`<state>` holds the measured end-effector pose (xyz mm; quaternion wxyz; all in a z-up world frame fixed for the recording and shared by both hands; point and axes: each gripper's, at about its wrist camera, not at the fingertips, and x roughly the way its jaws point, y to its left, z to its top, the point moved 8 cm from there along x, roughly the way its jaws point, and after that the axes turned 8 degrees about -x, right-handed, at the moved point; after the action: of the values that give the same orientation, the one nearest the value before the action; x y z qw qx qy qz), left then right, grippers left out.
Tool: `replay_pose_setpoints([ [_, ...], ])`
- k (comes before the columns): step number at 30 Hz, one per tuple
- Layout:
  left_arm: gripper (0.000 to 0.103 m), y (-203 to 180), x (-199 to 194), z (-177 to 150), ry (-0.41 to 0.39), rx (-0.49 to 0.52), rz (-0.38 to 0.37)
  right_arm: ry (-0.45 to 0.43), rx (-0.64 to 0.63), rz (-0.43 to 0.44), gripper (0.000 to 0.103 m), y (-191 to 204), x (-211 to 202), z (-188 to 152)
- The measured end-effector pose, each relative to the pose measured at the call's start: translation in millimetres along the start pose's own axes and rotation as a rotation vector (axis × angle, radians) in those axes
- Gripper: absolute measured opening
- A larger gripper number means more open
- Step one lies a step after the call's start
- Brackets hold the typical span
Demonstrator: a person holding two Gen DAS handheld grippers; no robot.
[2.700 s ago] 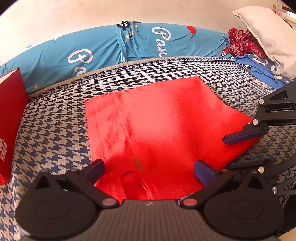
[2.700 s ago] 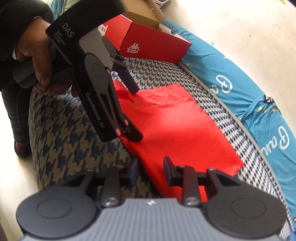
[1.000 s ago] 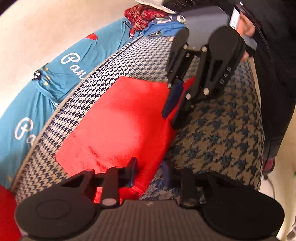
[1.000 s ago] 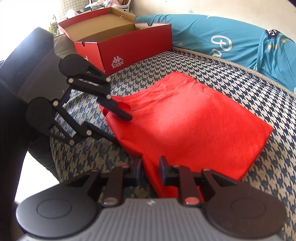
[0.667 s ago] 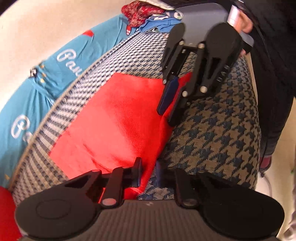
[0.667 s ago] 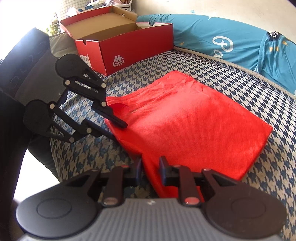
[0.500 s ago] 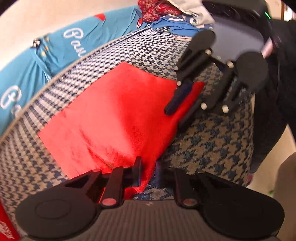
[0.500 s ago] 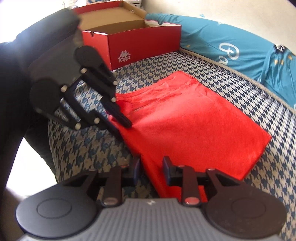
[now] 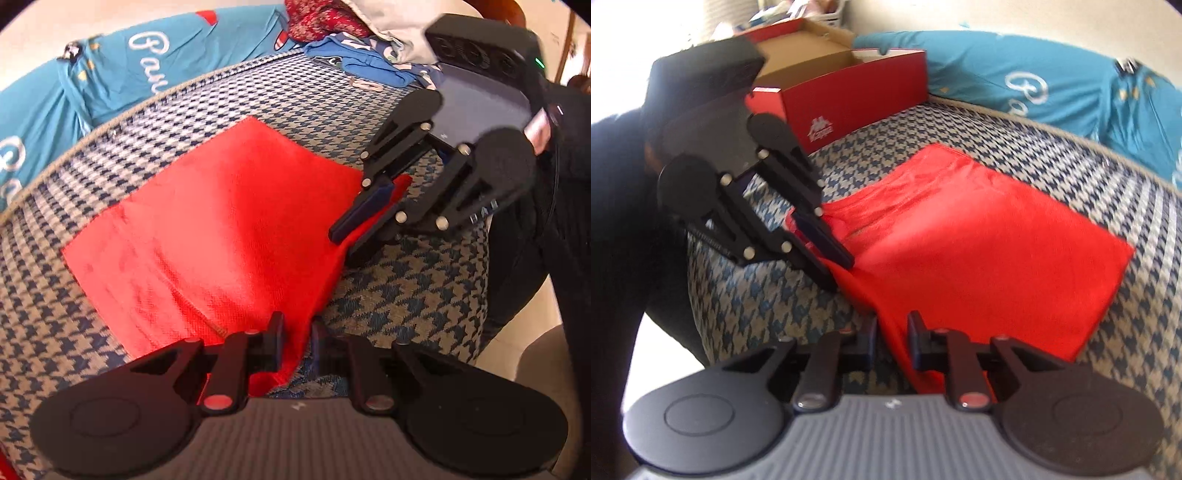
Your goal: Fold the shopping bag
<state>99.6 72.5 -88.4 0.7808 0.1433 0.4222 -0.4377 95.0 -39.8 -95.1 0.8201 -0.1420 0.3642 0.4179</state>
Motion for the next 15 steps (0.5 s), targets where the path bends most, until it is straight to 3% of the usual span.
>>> replay_pose_setpoints([
  [5, 0.015, 10, 0, 4, -0.006, -0.081, -0.026, -0.001, 0.178, 0.055, 0.015, -18, 1, -1],
  [8, 0.015, 23, 4, 5, -0.001, -0.23, -0.063, -0.003, 0.201, 0.053, 0.015, -21, 0, -1],
  [15, 0.017, 33, 4, 6, 0.002, -0.361, -0.085, 0.004, 0.234, 0.047, 0.015, -25, 1, -1],
])
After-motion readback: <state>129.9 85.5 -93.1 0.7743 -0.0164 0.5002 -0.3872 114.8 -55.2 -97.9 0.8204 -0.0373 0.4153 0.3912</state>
